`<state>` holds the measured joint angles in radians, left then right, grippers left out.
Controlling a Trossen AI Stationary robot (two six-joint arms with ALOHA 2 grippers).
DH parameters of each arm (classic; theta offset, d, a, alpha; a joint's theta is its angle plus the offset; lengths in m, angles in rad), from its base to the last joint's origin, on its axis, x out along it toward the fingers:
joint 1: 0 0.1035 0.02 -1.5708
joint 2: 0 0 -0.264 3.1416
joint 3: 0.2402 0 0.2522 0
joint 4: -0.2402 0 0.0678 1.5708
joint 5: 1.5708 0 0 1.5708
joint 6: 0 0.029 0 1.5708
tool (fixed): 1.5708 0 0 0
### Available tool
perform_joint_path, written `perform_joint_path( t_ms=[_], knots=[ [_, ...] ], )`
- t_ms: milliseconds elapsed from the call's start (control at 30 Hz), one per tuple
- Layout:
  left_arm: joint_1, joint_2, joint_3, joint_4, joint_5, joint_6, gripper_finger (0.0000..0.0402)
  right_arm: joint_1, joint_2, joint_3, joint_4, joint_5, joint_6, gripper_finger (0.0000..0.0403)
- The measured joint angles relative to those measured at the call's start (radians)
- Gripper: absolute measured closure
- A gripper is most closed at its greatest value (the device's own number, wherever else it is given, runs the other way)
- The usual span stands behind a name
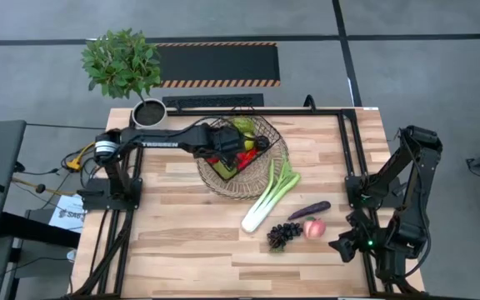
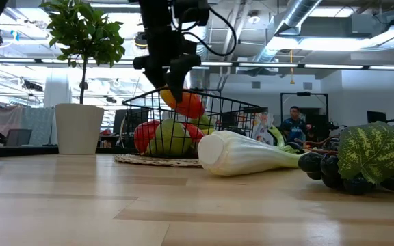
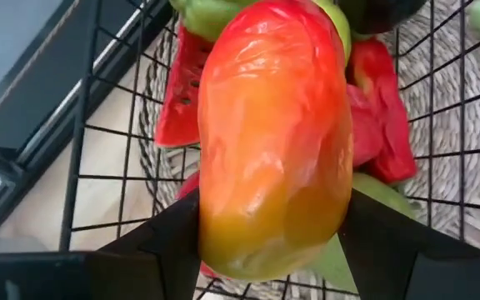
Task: Build produce basket
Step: Put the red mango into the wire basket, then put the pink peach into the wire basket
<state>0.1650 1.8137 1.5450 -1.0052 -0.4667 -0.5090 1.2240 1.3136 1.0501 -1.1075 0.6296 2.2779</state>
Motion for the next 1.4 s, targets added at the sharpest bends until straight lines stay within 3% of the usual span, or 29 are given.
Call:
perform_joint_path(
  t_ms=[500,767,1000,1233,1400],
  knots=[
    [0.056,-0.025,-0.111,0.106,-0.004,0.018,0.0140,0.000,0.000,0.000,-0.041,-0.001,-0.001,0.0097],
    [0.054,-0.020,-0.112,0.129,0.012,0.024,0.0088,-0.002,0.000,0.000,-0.041,-0.001,0.000,0.0097],
    [0.042,-0.030,0.029,0.102,0.130,0.056,0.0068,-0.002,0.000,0.000,-0.020,-0.001,0.000,0.0097],
    [-0.057,-0.045,0.202,0.168,0.178,0.073,0.0068,-0.002,0.000,0.001,0.001,-0.001,0.000,0.0097],
    [-0.203,-0.033,0.150,0.472,0.181,0.098,0.0067,-0.002,0.000,0.001,0.009,-0.019,0.007,0.0097]
  ],
)
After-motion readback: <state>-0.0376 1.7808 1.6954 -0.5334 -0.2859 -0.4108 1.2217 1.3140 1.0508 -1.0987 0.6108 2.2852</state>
